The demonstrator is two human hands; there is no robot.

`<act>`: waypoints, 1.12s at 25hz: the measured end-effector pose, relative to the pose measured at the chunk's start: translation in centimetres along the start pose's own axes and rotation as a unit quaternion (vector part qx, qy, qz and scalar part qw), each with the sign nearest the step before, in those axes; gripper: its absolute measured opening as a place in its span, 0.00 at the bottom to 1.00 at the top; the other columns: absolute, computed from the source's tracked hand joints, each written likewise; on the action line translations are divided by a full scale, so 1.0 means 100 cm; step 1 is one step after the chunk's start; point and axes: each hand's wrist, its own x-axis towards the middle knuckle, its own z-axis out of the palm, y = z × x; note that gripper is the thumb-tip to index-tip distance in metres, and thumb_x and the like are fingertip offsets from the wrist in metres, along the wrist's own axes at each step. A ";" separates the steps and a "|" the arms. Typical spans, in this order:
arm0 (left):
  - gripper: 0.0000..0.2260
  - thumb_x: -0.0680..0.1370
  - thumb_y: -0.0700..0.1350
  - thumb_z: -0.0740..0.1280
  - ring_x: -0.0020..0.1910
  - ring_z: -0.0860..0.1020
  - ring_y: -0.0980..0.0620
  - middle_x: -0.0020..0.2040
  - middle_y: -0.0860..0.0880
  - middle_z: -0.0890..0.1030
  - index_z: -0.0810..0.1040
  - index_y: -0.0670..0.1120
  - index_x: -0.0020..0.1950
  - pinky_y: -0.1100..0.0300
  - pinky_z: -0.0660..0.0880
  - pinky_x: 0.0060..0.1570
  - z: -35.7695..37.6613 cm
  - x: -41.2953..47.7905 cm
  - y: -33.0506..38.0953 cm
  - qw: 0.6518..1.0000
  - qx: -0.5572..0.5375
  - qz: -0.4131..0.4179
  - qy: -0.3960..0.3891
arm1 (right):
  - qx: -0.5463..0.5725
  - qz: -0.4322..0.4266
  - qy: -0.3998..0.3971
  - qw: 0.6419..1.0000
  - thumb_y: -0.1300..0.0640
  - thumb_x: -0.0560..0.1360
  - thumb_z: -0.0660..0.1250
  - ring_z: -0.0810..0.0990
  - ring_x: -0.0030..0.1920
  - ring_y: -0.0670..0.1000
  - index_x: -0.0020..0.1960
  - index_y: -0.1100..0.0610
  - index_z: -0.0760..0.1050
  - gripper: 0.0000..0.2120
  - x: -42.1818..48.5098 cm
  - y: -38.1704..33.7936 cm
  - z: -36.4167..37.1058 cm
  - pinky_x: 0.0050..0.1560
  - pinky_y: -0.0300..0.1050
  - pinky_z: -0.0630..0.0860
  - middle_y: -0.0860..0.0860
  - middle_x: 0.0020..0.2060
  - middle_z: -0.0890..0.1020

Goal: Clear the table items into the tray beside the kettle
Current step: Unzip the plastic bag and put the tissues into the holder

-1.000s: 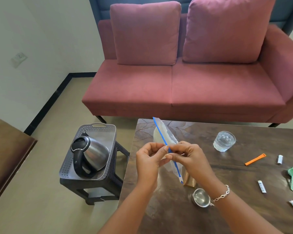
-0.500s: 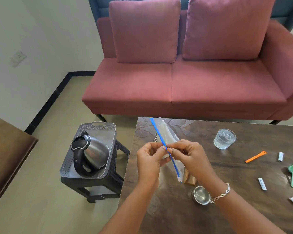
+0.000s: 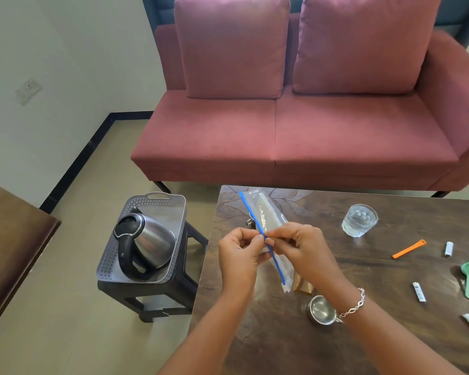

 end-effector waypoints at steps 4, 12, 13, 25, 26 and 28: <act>0.13 0.72 0.30 0.66 0.31 0.81 0.51 0.30 0.46 0.81 0.78 0.44 0.31 0.60 0.80 0.33 -0.001 -0.001 -0.003 1.000 0.026 0.010 0.006 | -0.016 0.010 0.028 0.999 0.63 0.71 0.70 0.83 0.38 0.49 0.47 0.57 0.84 0.07 -0.002 -0.002 0.005 0.44 0.45 0.81 0.52 0.38 0.85; 0.08 0.69 0.30 0.66 0.32 0.80 0.49 0.32 0.42 0.80 0.77 0.42 0.33 0.51 0.82 0.37 -0.002 -0.004 -0.006 0.992 0.118 0.024 0.030 | -0.100 0.024 0.066 0.993 0.61 0.68 0.68 0.76 0.30 0.48 0.38 0.55 0.82 0.04 -0.006 -0.009 0.014 0.35 0.44 0.75 0.49 0.29 0.80; 0.08 0.69 0.31 0.66 0.30 0.80 0.51 0.31 0.43 0.79 0.76 0.42 0.33 0.51 0.82 0.36 -0.004 -0.004 -0.005 0.991 0.128 0.022 0.035 | -0.102 0.032 0.067 0.992 0.60 0.68 0.68 0.74 0.29 0.47 0.37 0.55 0.81 0.04 -0.006 -0.009 0.014 0.34 0.43 0.73 0.47 0.27 0.79; 0.04 0.71 0.37 0.66 0.33 0.76 0.50 0.33 0.54 0.76 0.74 0.45 0.40 0.50 0.76 0.39 -0.028 0.005 0.015 0.923 0.315 0.169 0.141 | -0.117 0.112 0.139 0.977 0.62 0.67 0.68 0.77 0.31 0.50 0.36 0.55 0.77 0.03 -0.002 0.001 -0.004 0.36 0.43 0.72 0.46 0.26 0.78; 0.05 0.71 0.36 0.66 0.32 0.75 0.54 0.33 0.56 0.75 0.73 0.46 0.40 0.52 0.75 0.38 -0.024 0.002 0.015 0.919 0.321 0.190 0.130 | -0.118 0.100 0.139 0.978 0.63 0.67 0.68 0.76 0.31 0.50 0.37 0.55 0.77 0.04 -0.003 0.002 -0.002 0.36 0.45 0.73 0.47 0.28 0.78; 0.06 0.71 0.35 0.66 0.31 0.74 0.55 0.33 0.56 0.74 0.73 0.46 0.39 0.52 0.76 0.37 -0.014 -0.004 0.013 0.913 0.323 0.225 0.109 | -0.144 0.040 0.150 0.977 0.67 0.66 0.67 0.74 0.33 0.50 0.40 0.56 0.75 0.08 -0.005 0.003 0.002 0.35 0.44 0.71 0.48 0.33 0.76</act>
